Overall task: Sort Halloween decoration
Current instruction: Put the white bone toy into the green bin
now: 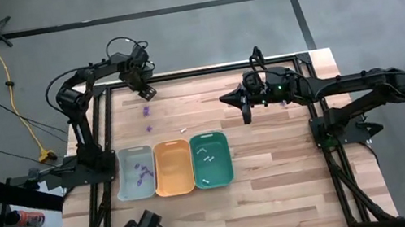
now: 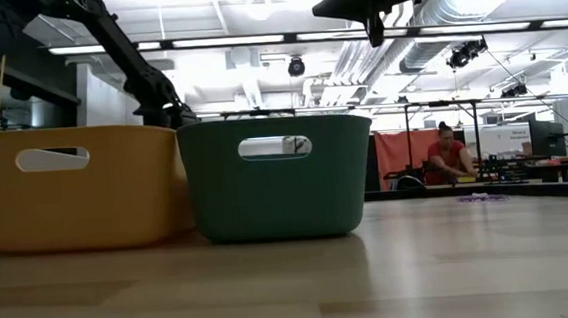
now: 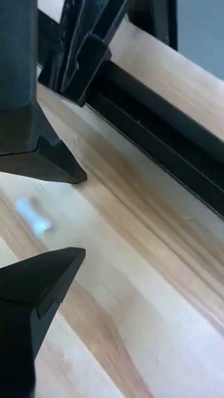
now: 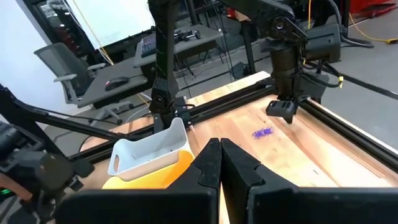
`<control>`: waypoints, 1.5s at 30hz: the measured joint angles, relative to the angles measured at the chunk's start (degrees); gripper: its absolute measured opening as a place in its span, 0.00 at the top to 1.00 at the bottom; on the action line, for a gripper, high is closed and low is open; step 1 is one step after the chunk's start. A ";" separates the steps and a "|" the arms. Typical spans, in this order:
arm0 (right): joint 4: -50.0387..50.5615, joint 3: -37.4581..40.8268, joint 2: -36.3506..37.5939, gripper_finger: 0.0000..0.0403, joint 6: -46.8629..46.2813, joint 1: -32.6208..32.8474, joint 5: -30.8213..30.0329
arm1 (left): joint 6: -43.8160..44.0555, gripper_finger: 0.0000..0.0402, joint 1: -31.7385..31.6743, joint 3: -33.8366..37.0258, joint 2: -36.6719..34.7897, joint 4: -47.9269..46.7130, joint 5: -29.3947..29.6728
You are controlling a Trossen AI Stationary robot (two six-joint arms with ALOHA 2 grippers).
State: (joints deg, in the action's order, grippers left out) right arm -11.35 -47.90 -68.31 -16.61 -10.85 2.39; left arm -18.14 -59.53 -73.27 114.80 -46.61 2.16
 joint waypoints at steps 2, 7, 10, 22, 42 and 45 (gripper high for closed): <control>0.00 0.00 0.00 1.00 -0.08 0.02 0.11 | 0.42 0.56 0.01 -0.12 0.84 -0.25 0.05; -0.03 0.00 0.00 1.00 0.00 0.02 0.66 | 2.19 0.56 0.35 -0.01 0.60 -0.20 0.09; -0.01 -0.01 0.00 1.00 0.09 0.01 0.66 | 2.52 0.56 0.35 -1.17 -0.41 -1.10 0.27; -0.02 -0.02 0.00 1.00 1.43 -0.15 0.64 | 3.55 0.56 1.53 -8.93 -5.58 -17.57 0.42; 6.19 -0.02 0.00 1.00 2.71 -0.04 0.63 | 10.65 0.56 19.50 16.75 -26.17 -17.15 -1.38; 6.21 -0.02 0.00 1.00 2.72 -0.04 0.63 | 8.15 0.56 21.63 22.61 -30.31 -16.47 -2.64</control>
State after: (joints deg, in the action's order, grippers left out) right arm -5.15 -47.92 -68.31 -13.89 -10.90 3.03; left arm -9.99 -37.90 -50.66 84.48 -63.07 -0.48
